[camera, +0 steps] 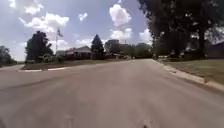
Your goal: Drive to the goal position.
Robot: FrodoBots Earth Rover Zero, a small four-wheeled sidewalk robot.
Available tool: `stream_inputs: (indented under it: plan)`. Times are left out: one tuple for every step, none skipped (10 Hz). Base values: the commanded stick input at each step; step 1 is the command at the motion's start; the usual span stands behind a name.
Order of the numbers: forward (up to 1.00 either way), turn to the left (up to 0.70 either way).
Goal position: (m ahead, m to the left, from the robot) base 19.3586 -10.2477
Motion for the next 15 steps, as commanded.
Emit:
stream_inputs:
  plan:
    - [0.85,0.00]
    - [0.85,0.00]
    - [0.85,0.00]
    - [0.85,0.00]
    - [0.85,0.00]
    - [0.85,0.00]
    - [0.85,-0.11]
    - [0.85,-0.34]
    - [0.85,-0.34]
    - [0.85,-0.34]
    - [0.85,-0.34]
    - [0.85,-0.34]
    - [0.85,-0.34]
    - [0.85,-0.34]
    - [0.85,-0.34]
